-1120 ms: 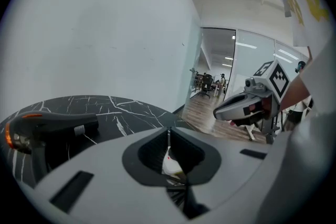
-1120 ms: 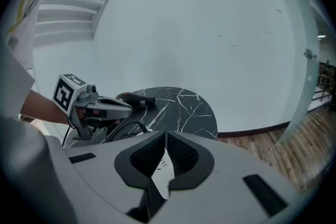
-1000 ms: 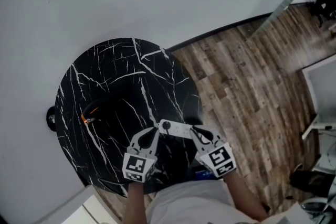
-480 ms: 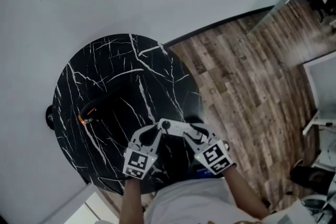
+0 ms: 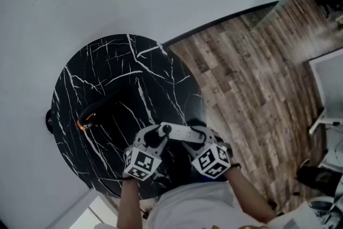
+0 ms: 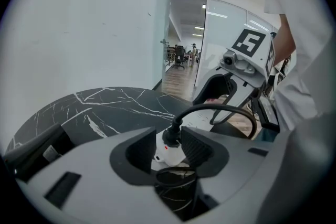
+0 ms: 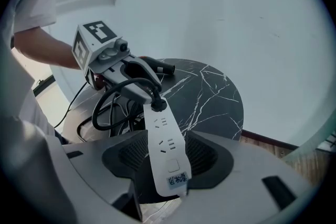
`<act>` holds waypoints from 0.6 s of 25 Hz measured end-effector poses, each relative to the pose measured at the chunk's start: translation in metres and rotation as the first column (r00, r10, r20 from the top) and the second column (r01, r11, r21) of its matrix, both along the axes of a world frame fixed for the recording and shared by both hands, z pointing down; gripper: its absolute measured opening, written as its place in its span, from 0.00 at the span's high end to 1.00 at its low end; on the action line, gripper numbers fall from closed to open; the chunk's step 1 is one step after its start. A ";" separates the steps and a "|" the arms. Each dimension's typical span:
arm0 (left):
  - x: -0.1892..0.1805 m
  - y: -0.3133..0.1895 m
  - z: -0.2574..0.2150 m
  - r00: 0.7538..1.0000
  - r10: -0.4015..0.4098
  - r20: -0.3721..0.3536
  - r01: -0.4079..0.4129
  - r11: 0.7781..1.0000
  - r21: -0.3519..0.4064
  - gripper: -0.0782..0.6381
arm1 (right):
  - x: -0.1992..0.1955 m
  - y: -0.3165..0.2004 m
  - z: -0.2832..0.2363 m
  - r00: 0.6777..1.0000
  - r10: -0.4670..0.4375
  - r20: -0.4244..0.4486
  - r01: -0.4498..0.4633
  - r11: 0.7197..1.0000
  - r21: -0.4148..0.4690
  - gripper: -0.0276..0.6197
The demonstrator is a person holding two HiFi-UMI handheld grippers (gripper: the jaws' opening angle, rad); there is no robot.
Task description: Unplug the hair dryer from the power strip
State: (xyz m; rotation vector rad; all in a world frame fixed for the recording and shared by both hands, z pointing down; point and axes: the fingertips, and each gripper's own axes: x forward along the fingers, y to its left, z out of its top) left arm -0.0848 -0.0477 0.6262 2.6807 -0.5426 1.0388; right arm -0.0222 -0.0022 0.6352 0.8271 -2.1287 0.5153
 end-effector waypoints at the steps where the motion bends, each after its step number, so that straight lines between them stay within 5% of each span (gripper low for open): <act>1: 0.000 -0.001 0.000 1.000 0.019 0.013 -0.019 1.000 0.011 0.71 | 0.000 0.001 0.003 1.000 -0.009 -0.009 0.009 1.000 0.003 0.64; 7: 0.001 -0.003 0.003 0.979 0.175 0.104 -0.186 0.977 0.105 0.71 | -0.001 0.000 0.008 0.998 -0.050 -0.045 0.050 0.999 0.007 0.64; 15: 0.008 -0.003 0.008 0.944 0.286 0.165 -0.293 0.956 0.022 0.71 | -0.003 0.001 0.009 0.994 -0.096 -0.056 0.096 0.995 -0.008 0.63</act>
